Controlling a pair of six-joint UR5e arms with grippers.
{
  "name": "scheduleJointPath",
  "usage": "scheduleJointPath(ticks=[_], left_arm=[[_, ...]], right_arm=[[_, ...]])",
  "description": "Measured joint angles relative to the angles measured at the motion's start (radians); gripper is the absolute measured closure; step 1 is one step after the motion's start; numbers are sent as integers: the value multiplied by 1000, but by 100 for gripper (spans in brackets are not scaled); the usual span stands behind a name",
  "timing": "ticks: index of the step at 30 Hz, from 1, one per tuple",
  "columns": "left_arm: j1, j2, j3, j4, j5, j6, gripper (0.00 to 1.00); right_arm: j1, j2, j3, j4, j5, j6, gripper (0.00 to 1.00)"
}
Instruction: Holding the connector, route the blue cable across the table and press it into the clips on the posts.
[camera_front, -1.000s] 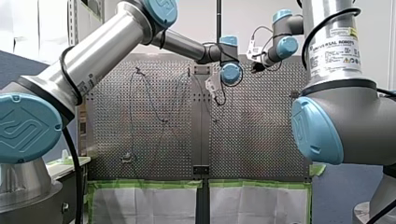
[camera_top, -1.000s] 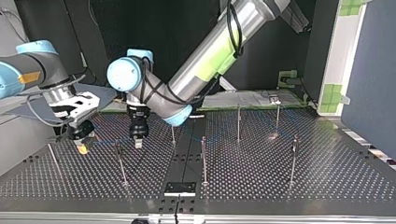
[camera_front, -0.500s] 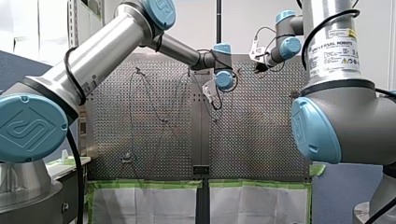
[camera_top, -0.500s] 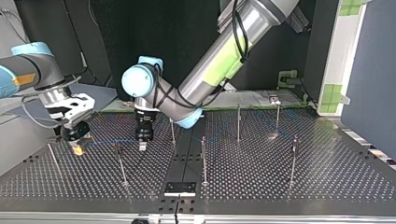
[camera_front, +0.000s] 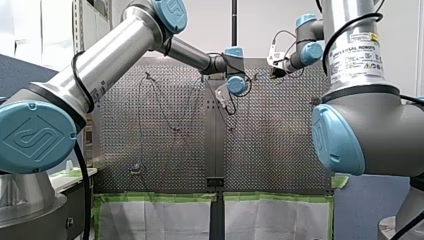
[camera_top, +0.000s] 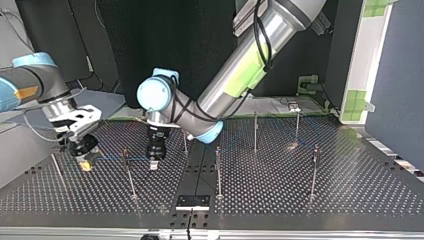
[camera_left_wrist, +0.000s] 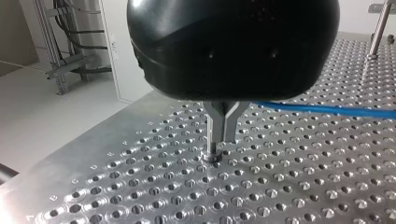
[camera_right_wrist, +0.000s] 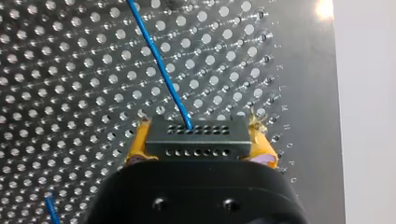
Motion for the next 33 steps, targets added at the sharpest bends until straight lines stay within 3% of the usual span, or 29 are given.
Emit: scheduleJointPath(ticks=[4,5,6,8,9,10,11,12,13,20,26,33], left_arm=[[0,0,0,-9,3,0,100],[0,0,0,-15,5,0,91],[-2,0,0,-24,8,0,91],[-5,0,-1,-37,15,-1,55],[-8,0,-1,-46,19,-2,55],[-10,0,-1,-54,22,-2,40],[-12,0,-1,-61,24,-2,18],[-15,0,-1,-69,25,-3,18],[-16,0,-1,-75,26,-3,2],[-24,3,0,-130,23,-2,2],[-36,23,-2,-179,-6,-5,2],[-61,66,-33,-233,8,-3,2]], right_arm=[[-7,7,-18,0,-1,1,100],[-9,8,-21,0,-1,2,100],[-11,9,-22,0,0,2,100],[-13,10,-24,0,-1,2,100],[-14,10,-24,0,-1,1,100],[-14,10,-25,0,-1,1,100],[-15,10,-25,0,-1,0,100],[-15,10,-25,0,-1,0,100],[-15,11,-25,0,-1,-1,100],[-14,12,-25,0,-1,-2,100],[-11,12,-25,0,-1,-4,100],[-10,13,-24,0,-1,-3,100]])
